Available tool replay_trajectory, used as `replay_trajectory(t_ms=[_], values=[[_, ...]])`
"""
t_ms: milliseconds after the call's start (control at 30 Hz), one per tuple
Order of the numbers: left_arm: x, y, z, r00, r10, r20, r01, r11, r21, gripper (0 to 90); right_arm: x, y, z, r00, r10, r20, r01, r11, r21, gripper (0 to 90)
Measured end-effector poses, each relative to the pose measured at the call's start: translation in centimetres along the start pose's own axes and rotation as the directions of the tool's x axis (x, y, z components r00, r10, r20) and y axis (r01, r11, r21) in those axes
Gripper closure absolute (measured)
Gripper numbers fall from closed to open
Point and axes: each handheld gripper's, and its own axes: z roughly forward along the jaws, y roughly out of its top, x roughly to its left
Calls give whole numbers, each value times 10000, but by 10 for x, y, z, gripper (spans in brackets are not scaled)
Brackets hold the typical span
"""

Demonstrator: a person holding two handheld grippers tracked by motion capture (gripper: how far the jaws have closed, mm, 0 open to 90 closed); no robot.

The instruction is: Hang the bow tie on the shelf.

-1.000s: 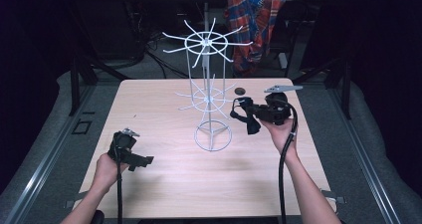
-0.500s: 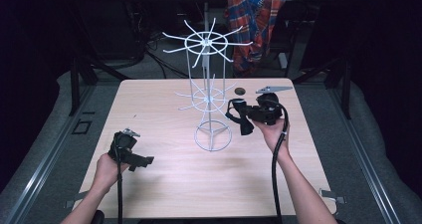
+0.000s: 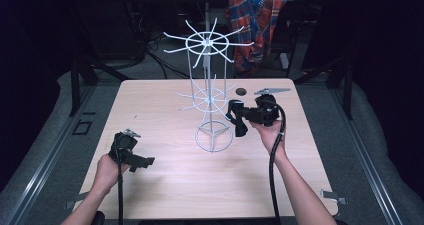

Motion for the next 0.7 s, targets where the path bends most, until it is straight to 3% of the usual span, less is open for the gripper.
replay_trajectory(t_ms=[700], values=[[-1,1,0,9999,76,95,-76,10000,59,11,12,2,10,9989,-298,-354,292,9994,-187,785]])
